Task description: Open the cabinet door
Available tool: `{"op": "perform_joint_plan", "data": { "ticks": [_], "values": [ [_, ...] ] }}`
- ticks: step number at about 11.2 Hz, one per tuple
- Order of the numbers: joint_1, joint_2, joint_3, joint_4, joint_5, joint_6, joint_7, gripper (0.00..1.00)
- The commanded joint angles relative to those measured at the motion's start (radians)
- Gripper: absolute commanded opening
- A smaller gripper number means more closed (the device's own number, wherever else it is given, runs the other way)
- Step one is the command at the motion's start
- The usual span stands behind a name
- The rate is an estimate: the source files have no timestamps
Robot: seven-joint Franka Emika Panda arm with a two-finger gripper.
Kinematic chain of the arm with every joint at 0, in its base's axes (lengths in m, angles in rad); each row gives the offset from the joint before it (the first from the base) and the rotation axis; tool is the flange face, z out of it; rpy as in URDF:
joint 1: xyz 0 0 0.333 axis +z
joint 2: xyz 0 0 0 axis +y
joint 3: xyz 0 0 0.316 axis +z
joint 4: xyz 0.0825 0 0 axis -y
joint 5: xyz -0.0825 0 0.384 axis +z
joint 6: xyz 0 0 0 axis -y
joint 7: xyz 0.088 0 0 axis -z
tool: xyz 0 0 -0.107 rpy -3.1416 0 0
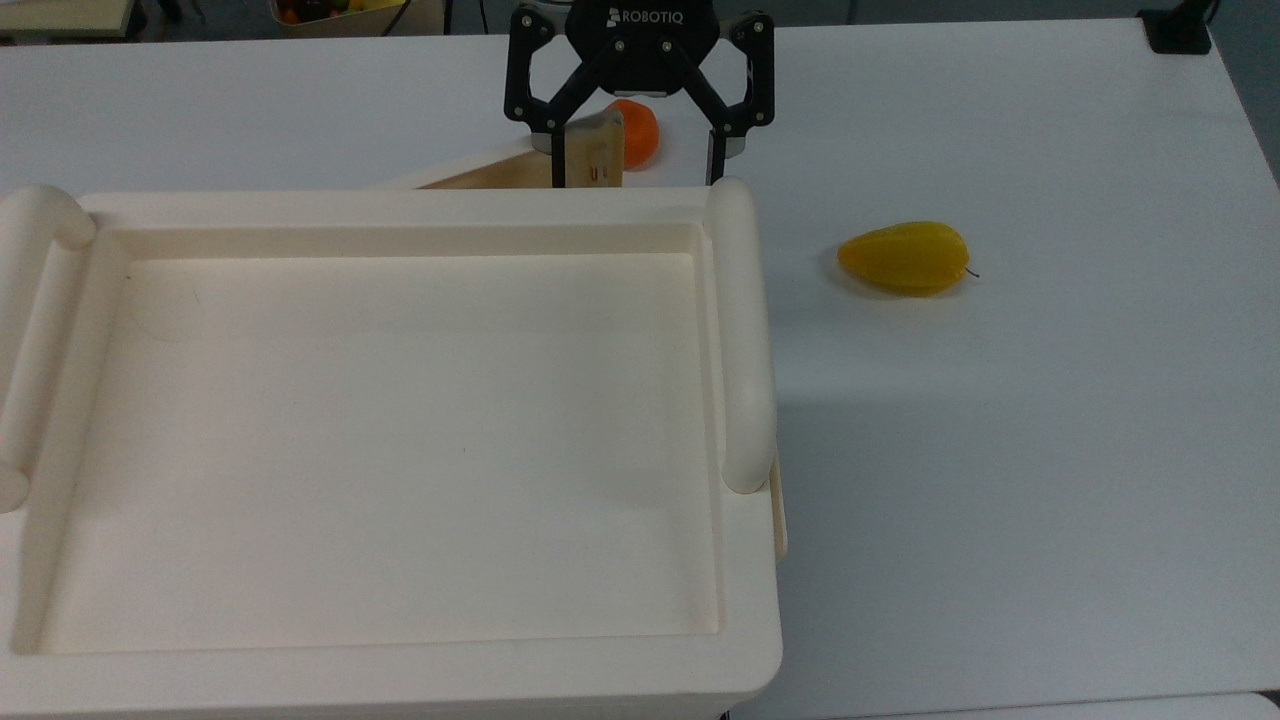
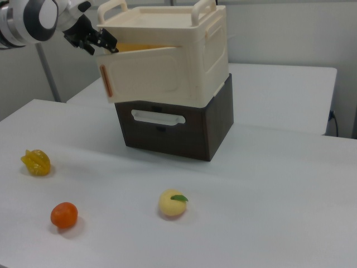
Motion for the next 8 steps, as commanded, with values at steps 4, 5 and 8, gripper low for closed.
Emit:
{"op": "perform_joint_plan", "data": {
  "ticks": [4,5,8],
  "values": [
    [-0.001,-0.136,-0.023,-0.015,0.014,-0.400,-0.072,1.00],
    [-0.011,-0.143,-0.022,-0.015,0.015,-0.477,-0.103,1.00],
    [-0.045,-0.171,-0.020,-0.054,0.017,-0.609,-0.108,1.00]
  ]
}}
